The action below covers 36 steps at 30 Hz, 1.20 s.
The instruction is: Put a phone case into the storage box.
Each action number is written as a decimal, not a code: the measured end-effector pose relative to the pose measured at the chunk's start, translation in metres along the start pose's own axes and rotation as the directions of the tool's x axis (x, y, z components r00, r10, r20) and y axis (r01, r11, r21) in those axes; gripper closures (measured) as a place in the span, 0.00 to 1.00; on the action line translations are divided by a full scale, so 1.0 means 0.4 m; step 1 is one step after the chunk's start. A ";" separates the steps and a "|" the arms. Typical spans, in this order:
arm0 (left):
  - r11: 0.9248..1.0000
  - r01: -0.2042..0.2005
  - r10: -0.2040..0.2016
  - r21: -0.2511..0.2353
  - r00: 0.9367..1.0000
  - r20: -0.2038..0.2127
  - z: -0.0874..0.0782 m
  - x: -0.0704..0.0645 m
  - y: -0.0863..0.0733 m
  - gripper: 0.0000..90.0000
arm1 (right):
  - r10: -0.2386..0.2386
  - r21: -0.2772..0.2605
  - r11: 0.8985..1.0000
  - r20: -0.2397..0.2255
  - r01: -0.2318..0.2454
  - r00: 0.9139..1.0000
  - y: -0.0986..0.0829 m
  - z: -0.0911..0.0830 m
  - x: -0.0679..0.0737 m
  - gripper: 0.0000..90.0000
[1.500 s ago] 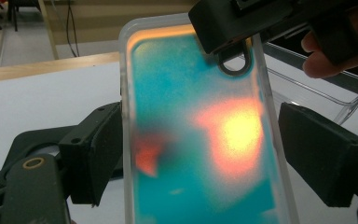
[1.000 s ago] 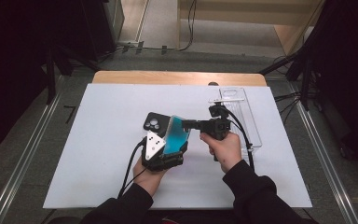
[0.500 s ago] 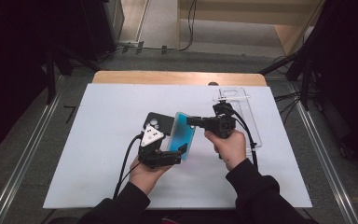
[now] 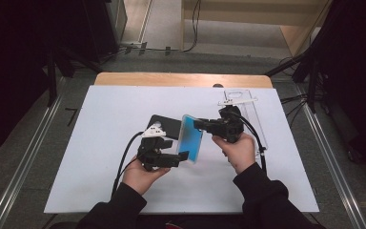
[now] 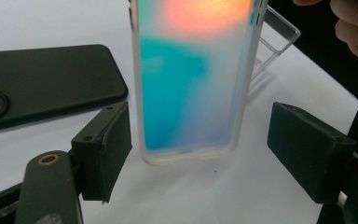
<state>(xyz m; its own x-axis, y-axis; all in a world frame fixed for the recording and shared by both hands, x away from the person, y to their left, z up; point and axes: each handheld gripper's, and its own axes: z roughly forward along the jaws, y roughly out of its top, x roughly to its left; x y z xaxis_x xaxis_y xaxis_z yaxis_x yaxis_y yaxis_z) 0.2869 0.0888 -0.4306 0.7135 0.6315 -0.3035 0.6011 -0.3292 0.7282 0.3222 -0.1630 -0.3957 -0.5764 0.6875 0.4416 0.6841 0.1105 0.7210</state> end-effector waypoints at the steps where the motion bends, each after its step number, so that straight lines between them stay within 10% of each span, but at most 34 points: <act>1: 1.000 -0.010 0.010 0.017 1.000 0.000 -0.002 0.002 0.003 0.24 | -0.016 0.003 1.000 -0.004 0.016 1.000 -0.001 -0.002 0.001 0.86; 7: 0.995 -0.019 0.014 0.094 0.998 0.057 -0.004 0.028 0.020 0.24 | -0.082 0.020 0.996 -0.043 0.083 0.996 -0.005 -0.015 0.005 0.86; 21: 0.990 -0.133 0.125 0.049 0.982 0.138 -0.052 0.046 0.055 0.27 | -0.236 0.047 0.968 -0.157 0.245 0.959 -0.012 -0.048 -0.001 0.86; 31: 0.985 -0.171 0.161 0.020 0.955 0.250 -0.064 0.059 0.107 0.29 | -0.309 0.052 0.942 -0.265 0.333 0.914 -0.008 -0.049 -0.005 0.86; 36: 0.970 -0.238 0.217 0.041 0.934 0.285 -0.054 0.062 0.127 0.30 | -0.326 0.046 0.934 -0.300 0.355 0.896 -0.009 -0.047 -0.003 0.86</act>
<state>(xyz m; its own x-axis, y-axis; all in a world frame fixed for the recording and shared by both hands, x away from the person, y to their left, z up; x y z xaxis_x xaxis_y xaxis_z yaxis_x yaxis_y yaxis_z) 0.3272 0.1028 -0.3878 0.8992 0.3184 -0.3000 0.4280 -0.4986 0.7538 0.3122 -0.1778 -0.3888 -0.8742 0.3645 0.3209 0.4544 0.3805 0.8055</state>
